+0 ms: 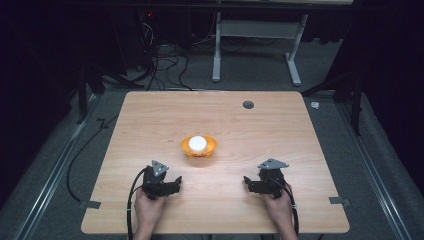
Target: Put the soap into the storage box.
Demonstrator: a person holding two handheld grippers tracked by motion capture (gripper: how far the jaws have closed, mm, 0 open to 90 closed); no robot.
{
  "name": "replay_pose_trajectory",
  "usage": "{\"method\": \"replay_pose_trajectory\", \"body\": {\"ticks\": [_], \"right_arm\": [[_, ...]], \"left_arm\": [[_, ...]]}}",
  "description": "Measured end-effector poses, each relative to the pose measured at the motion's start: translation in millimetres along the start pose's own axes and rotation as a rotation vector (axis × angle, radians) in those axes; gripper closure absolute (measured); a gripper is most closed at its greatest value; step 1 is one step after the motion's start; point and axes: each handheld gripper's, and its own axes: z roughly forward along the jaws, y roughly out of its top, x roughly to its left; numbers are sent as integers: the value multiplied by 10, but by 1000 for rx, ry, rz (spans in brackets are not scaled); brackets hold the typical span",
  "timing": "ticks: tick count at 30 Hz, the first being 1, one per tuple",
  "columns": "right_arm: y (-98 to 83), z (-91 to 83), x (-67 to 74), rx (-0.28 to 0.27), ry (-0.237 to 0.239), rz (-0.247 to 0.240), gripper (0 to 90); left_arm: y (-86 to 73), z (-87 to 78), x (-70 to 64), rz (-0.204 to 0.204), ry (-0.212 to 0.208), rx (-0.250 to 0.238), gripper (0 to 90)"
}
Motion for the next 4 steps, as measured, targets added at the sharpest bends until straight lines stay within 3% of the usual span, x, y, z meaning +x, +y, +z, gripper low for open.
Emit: {"method": "replay_pose_trajectory", "body": {"ticks": [4], "right_arm": [[0, -1, 2, 2, -3, -1, 211]], "left_arm": [[0, 0, 0, 1, 0, 0, 194]]}}
